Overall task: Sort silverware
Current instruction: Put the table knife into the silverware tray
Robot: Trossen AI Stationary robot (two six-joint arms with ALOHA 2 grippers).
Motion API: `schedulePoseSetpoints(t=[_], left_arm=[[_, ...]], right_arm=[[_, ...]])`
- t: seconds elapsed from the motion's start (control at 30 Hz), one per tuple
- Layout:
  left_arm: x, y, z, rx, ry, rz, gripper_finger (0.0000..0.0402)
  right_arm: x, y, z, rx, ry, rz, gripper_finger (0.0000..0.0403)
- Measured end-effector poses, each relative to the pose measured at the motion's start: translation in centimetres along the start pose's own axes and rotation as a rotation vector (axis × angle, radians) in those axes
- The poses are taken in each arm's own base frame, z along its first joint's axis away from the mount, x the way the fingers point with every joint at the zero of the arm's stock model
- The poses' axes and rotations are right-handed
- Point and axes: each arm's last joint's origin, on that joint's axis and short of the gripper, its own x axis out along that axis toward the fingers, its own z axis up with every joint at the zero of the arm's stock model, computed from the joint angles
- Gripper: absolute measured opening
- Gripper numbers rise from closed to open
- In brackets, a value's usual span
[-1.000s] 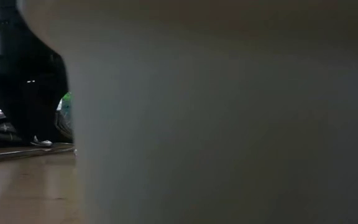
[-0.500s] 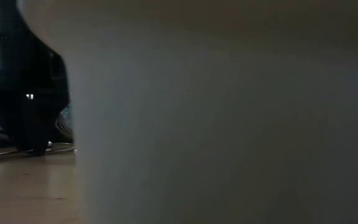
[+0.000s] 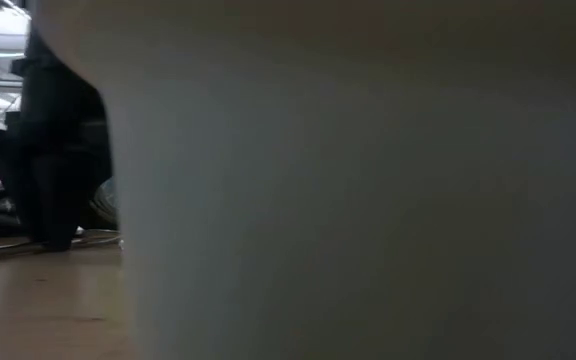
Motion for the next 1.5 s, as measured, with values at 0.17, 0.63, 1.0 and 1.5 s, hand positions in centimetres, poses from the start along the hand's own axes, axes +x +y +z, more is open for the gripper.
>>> schedulePoseSetpoints(t=[0.17,0.63,1.0,1.5], left_arm=[[0.1,0.0,1.1,0.015,0.026,0.003,0.0026],[-0.4,0.2,1.1,-0.009,0.003,-0.015,0.0019],[-1.8,0.4,1.1,-0.019,0.010,-0.073,0.0022],[-4.5,0.1,0.8,-0.029,0.021,-0.262,0.0027]], right_arm=[[0.0,0.0,0.0,0.000,0.011,0.012,0.0092],[-2.9,1.5,0.4,-0.052,-0.056,0.066,0.0092],[-5.1,2.3,0.4,-0.112,-0.097,0.093,0.0092],[-6.2,1.7,-0.5,-0.113,-0.044,-0.014,0.0092]])
